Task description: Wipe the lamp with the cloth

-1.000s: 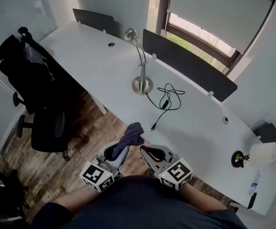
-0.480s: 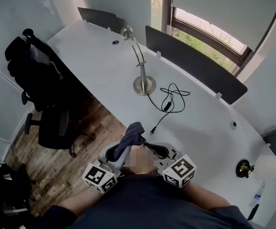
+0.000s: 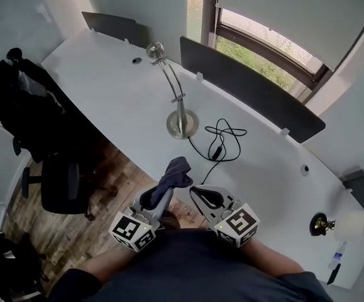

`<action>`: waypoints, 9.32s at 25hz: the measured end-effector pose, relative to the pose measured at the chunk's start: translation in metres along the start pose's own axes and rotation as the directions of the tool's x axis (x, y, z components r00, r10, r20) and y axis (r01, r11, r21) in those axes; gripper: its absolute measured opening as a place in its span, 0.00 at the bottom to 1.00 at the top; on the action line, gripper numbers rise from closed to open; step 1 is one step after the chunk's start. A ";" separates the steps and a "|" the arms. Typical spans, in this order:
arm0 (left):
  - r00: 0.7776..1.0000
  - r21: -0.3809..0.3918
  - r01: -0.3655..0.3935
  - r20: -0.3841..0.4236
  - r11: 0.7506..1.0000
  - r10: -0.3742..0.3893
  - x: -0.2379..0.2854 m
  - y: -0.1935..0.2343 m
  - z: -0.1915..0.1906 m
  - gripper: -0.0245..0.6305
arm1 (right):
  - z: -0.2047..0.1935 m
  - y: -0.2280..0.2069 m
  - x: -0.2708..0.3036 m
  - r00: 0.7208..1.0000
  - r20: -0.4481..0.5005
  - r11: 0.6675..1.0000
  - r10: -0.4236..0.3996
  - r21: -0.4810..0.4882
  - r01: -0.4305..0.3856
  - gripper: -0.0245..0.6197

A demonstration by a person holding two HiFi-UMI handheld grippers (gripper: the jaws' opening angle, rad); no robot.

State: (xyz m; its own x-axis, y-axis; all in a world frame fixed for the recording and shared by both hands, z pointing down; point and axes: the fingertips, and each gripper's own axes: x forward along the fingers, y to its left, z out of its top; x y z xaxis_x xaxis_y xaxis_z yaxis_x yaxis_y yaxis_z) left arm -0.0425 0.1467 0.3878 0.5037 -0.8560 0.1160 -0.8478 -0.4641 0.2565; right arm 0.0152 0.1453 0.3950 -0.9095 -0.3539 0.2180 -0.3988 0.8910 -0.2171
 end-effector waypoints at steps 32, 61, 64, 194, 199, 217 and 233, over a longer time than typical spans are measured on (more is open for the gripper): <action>0.980 -0.011 0.004 -0.198 1.000 -0.006 0.139 0.207 -0.033 0.14 | 0.021 -0.136 0.139 0.989 -0.082 0.990 -0.127 0.048 0.131 0.05; 0.887 0.318 0.181 -0.462 0.931 -0.015 0.264 0.277 -0.127 0.14 | -0.041 -0.177 0.109 0.970 -0.191 0.970 -0.151 0.160 0.183 0.05; 0.874 0.324 0.200 -0.485 0.925 -0.019 0.260 0.275 -0.135 0.14 | -0.043 -0.178 0.107 0.969 -0.194 0.968 -0.156 0.167 0.189 0.05; 0.922 0.027 0.208 -0.339 0.978 -0.187 0.117 0.128 -0.010 0.13 | 0.046 -0.137 0.091 0.976 -0.043 0.974 -0.215 0.066 0.217 0.05; 0.923 -0.020 0.247 -0.300 0.969 -0.242 0.111 0.102 0.009 0.14 | 0.052 -0.126 0.083 0.973 -0.034 0.973 -0.228 0.026 0.229 0.05; 0.928 0.033 0.303 -0.240 0.953 -0.286 0.098 0.066 0.023 0.13 | 0.052 -0.101 0.086 0.983 -0.020 0.982 -0.185 -0.043 0.184 0.05; 0.926 0.045 0.311 -0.238 0.949 -0.292 0.097 0.061 0.025 0.13 | 0.052 -0.100 0.080 0.982 -0.013 0.982 -0.187 -0.030 0.187 0.05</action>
State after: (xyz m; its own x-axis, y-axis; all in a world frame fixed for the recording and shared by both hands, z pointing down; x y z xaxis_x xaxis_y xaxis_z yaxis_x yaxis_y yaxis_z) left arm -0.0494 0.0296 0.3911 0.7534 -0.6035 0.2610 -0.6560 -0.7168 0.2363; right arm -0.0240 0.0127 0.3851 -0.8173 -0.5108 0.2667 -0.5578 0.8174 -0.1438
